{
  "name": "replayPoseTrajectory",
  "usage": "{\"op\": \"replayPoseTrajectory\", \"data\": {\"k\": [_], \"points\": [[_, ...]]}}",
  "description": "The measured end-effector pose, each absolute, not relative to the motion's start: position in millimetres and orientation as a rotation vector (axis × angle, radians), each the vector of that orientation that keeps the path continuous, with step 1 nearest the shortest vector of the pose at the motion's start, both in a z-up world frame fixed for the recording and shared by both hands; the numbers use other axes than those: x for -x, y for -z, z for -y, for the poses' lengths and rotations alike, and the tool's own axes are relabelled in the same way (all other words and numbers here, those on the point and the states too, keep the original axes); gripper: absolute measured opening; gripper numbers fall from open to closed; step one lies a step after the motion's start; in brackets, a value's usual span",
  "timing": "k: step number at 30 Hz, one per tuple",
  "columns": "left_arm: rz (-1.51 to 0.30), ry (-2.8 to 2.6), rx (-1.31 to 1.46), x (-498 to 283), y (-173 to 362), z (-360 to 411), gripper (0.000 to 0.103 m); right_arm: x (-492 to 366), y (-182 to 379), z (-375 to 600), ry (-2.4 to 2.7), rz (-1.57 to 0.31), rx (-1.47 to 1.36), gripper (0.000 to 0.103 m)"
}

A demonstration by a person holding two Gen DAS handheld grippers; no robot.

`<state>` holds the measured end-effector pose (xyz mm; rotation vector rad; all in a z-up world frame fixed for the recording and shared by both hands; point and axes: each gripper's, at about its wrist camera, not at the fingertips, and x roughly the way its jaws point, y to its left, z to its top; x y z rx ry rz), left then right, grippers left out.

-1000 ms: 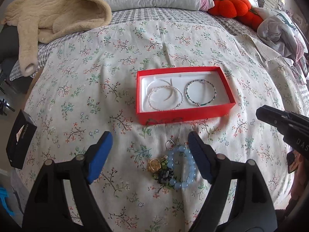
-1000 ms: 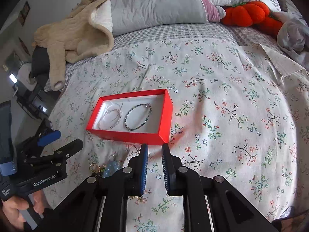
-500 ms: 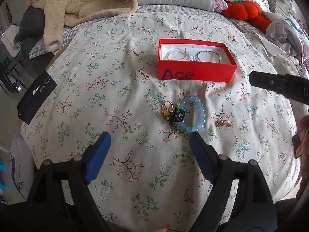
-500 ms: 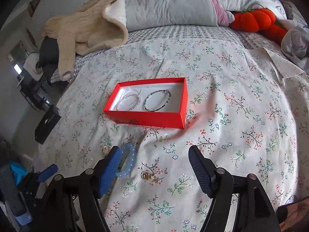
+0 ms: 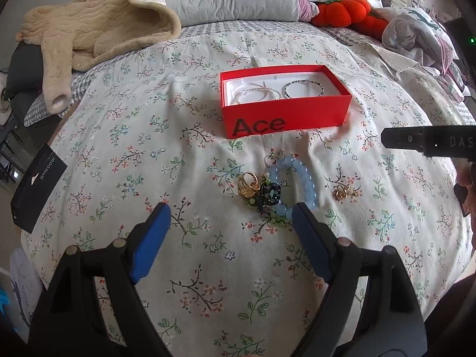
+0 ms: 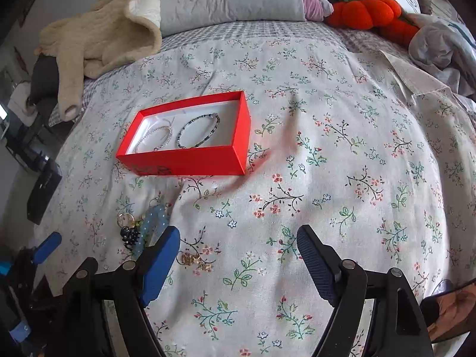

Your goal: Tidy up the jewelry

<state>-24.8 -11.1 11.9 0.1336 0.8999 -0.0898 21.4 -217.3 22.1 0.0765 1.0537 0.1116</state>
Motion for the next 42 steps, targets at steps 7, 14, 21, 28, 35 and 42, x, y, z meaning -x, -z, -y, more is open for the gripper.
{"op": "replayPoseTrajectory", "data": {"k": [7, 14, 21, 28, 35, 42], "points": [[-0.96, 0.234, 0.022, -1.8, 13.7, -19.9, 0.076, -28.4, 2.1, 205.2, -0.124, -1.136, -0.043, 0.082], [-1.039, 0.394, 0.252, -25.1, 34.5, -32.6, 0.041, -36.7, 5.0, 185.3, -0.126, -1.165, -0.001, 0.082], [-1.049, 0.456, 0.357, -40.2, 38.4, -29.1, 0.035, -39.0, 9.2, 174.0, -0.175, -1.167, -0.054, 0.082], [-1.07, 0.402, 0.375, -51.2, 42.1, -36.8, 0.004, -50.3, 18.1, 174.6, -0.199, -1.197, -0.125, 0.082], [-1.057, 0.347, 0.346, -50.7, 34.2, -42.4, 0.003, -53.7, 22.3, 161.8, -0.248, -1.218, -0.135, 0.081], [-1.043, 0.31, 0.323, -50.4, 20.4, -56.4, 0.003, -64.5, 46.4, 141.9, -0.319, -1.302, -0.21, 0.035]]}}
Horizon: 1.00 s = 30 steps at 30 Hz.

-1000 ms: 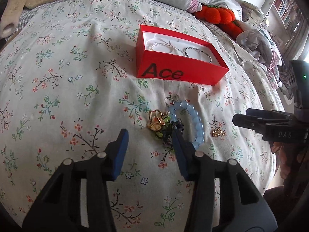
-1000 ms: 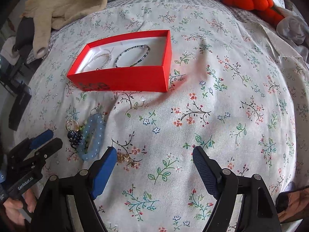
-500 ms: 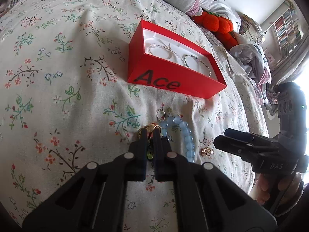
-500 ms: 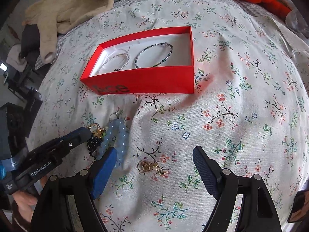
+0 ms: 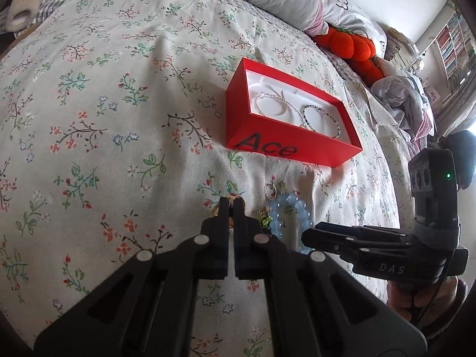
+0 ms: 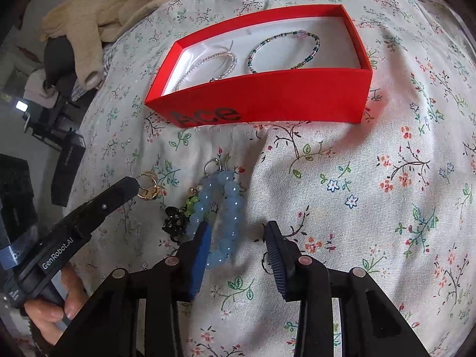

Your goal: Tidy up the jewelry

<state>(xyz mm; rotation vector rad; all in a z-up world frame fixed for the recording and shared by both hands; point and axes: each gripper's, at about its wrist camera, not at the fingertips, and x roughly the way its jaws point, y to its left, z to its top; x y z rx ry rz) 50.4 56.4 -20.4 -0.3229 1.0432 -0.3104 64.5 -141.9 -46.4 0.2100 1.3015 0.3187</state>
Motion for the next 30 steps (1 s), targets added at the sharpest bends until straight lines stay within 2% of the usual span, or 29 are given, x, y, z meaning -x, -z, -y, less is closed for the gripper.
{"op": "replayPoseTrajectory", "data": {"k": [2, 6, 10, 19, 25, 27, 30], "points": [[-1.042, 0.3, 0.308, -49.6, 20.2, -61.5, 0.003, -65.8, 46.1, 138.2, -0.312, -1.287, -0.192, 0.033], [-1.053, 0.286, 0.311, -51.6, 25.5, -67.9, 0.003, -66.3, 46.5, 132.6, -0.303, -1.27, -0.154, 0.015], [-1.065, 0.277, 0.349, -55.3, 27.1, -73.1, 0.005, -65.1, 42.2, 134.0, -0.309, -1.255, -0.144, 0.012], [-1.101, 0.221, 0.275, -58.9, 31.0, -63.0, 0.03, -62.0, 18.1, 147.7, -0.307, -1.204, -0.149, 0.012], [-1.12, 0.167, 0.273, -62.5, 39.9, -64.8, 0.03, -62.4, 8.3, 162.7, -0.285, -1.183, -0.196, 0.012], [-1.119, 0.173, 0.285, -63.2, 41.0, -65.0, 0.018, -62.2, 6.1, 167.0, -0.279, -1.178, -0.204, 0.012], [-1.108, 0.17, 0.279, -62.8, 39.6, -64.1, 0.017, -63.0, 1.2, 173.7, -0.27, -1.168, -0.223, 0.012]]}}
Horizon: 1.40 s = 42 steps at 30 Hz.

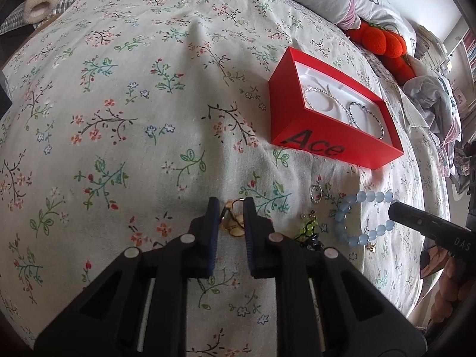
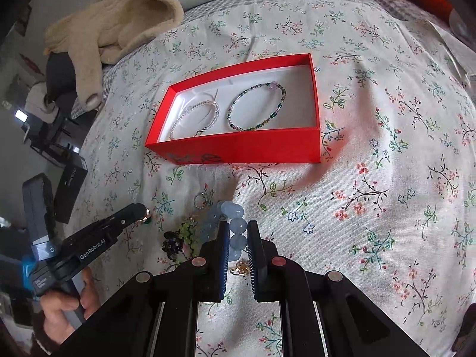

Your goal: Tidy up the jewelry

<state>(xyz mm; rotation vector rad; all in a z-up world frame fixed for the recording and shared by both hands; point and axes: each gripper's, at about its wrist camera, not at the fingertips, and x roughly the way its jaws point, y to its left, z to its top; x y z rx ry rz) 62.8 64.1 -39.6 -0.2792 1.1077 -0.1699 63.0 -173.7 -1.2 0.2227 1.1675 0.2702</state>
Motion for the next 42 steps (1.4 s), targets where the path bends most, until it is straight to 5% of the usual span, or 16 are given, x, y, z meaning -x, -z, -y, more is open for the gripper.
{"op": "replayPoseTrajectory", "data": {"k": [20, 42], "points": [[-0.991, 0.275, 0.264, -98.8, -40.1, -26.8, 0.015, -84.1, -71.7, 213.0, -0.302, -0.964, -0.421, 0.012], [-0.968, 0.231, 0.224, -142.3, -11.5, 12.8, 0.015, -137.6, -38.9, 199.3, -0.301, -0.946, -0.437, 0.012]]}}
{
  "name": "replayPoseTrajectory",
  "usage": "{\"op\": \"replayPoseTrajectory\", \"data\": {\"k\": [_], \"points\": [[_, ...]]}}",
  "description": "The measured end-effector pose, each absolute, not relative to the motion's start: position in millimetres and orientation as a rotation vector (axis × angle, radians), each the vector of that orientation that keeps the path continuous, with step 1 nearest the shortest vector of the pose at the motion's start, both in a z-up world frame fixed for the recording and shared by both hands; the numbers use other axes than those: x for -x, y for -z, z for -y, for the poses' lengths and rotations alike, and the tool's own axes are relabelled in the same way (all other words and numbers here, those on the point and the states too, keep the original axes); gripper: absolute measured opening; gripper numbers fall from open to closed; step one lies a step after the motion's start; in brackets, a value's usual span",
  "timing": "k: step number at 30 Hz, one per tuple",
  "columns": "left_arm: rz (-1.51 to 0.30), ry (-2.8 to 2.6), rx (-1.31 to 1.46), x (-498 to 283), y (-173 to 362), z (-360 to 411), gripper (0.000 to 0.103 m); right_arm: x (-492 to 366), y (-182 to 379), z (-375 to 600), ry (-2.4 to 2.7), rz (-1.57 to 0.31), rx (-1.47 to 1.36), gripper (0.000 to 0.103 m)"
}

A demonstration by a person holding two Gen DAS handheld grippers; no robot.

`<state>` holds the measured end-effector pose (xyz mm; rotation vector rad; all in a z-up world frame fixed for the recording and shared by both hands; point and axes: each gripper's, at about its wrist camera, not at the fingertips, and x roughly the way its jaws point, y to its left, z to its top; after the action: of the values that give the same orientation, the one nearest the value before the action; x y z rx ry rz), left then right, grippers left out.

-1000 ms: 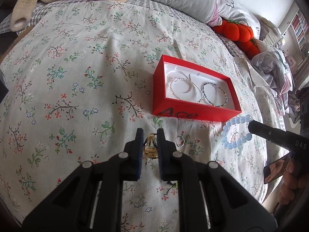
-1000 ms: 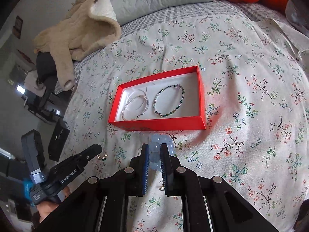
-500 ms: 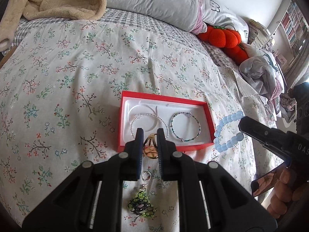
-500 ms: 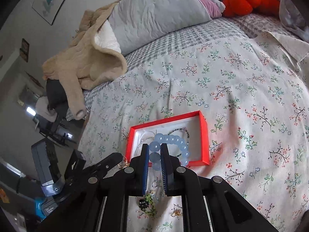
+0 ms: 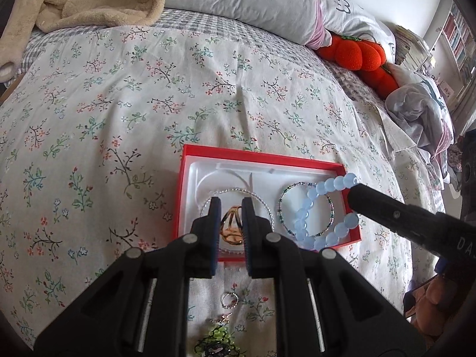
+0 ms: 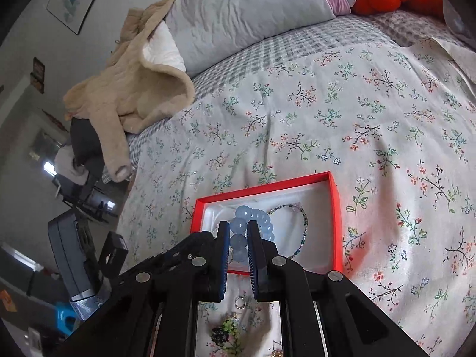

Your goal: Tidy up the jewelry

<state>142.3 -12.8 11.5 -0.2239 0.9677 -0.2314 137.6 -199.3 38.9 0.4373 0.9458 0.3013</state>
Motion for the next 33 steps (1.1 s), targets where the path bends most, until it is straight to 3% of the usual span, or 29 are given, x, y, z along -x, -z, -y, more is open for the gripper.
{"op": "replayPoseTrajectory", "data": {"k": [12, 15, 19, 20, 22, 23, 27, 29, 33], "points": [[-0.966, 0.234, 0.146, -142.8, -14.4, 24.1, 0.018, -133.2, -34.3, 215.7, -0.233, -0.979, -0.367, 0.015], [-0.97, 0.246, 0.106, -136.7, -19.9, 25.6, 0.025, -127.9, -38.0, 217.1, -0.236, -1.005, -0.347, 0.016], [-0.949, 0.231, 0.058, -124.3, -30.0, 20.5, 0.048, -115.5, -49.4, 220.1, -0.238, -0.988, -0.33, 0.018], [-0.95, 0.229, 0.058, -121.0, -31.9, 18.6, 0.049, -112.1, -52.4, 220.7, -0.241, -0.984, -0.331, 0.024], [-0.959, 0.228, 0.06, -114.0, -34.8, 15.6, 0.05, -104.7, -56.9, 222.2, -0.243, -0.969, -0.335, 0.049], [-0.963, 0.225, 0.056, -110.0, -36.3, 14.7, 0.052, -100.2, -58.9, 223.4, -0.241, -0.954, -0.339, 0.067], [-0.937, 0.217, 0.011, -90.6, -43.7, 13.4, 0.062, -86.6, -61.0, 225.4, -0.235, -0.956, -0.33, 0.068], [-0.922, 0.208, -0.001, -81.5, -46.6, 11.5, 0.072, -79.6, -59.5, 224.9, -0.227, -0.962, -0.307, 0.068], [-0.926, 0.201, 0.018, -70.8, -47.7, 5.1, 0.079, -66.4, -52.9, 224.7, -0.215, -0.978, -0.251, 0.073]]}}
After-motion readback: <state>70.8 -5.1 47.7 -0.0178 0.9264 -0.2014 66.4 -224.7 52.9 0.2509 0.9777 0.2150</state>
